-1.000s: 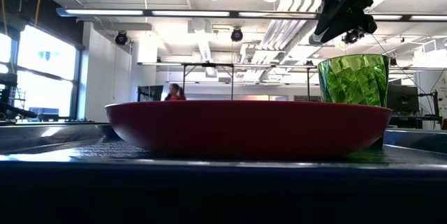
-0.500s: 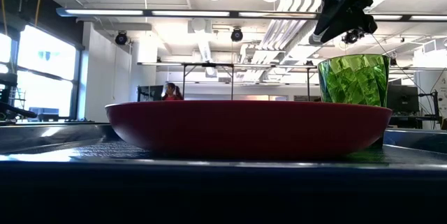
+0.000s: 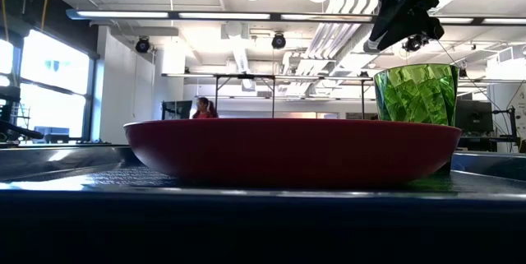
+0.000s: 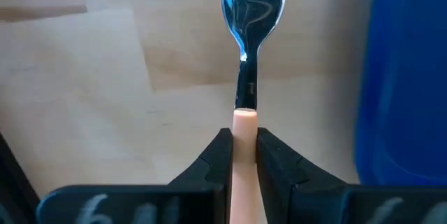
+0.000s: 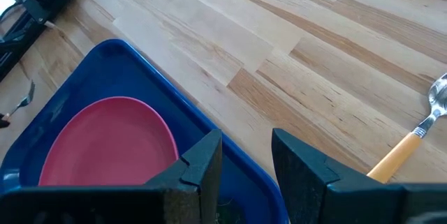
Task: Pick and place plate/cup/fork/spoon on tray
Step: Put the yellow fork on the blue serving tray to the left of the pink plate
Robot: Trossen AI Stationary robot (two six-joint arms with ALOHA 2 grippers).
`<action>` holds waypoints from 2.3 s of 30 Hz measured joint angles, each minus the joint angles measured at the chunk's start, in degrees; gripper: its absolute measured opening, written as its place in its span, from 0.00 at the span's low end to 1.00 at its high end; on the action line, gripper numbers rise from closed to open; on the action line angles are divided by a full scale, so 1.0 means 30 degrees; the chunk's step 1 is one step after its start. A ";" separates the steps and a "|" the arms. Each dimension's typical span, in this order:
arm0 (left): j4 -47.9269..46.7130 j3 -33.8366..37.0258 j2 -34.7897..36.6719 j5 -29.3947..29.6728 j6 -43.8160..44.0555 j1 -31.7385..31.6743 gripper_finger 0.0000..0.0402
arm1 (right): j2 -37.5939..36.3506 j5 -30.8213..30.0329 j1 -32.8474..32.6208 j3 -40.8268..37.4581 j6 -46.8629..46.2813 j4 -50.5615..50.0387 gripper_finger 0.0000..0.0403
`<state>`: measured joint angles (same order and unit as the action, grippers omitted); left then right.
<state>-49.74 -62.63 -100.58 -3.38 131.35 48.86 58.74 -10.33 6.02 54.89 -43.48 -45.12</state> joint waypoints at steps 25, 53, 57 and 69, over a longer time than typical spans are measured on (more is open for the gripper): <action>0.1054 -0.0038 0.2298 0.4332 -0.4230 -0.5568 0.09 | 0.0003 -0.0138 -0.0004 0.0000 -0.0856 0.0137 0.29; 0.2681 -0.0003 -0.0786 0.2803 -0.4847 -0.6646 0.09 | 0.0004 -0.0211 0.0000 0.0000 -0.0845 0.0086 0.29; 0.3154 -0.0031 -0.1205 0.2628 -0.4977 -0.6662 0.09 | 0.0000 -0.0211 0.0000 0.0007 -0.0845 -0.0010 0.29; 0.2995 -0.0038 -0.1272 0.2332 -0.4824 -0.6675 0.10 | 0.0007 -0.0073 -0.0004 0.0007 -0.0845 -0.0101 0.29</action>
<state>-40.75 -62.74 -104.40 3.62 116.88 28.84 58.76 -10.55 6.01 54.92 -46.02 -45.42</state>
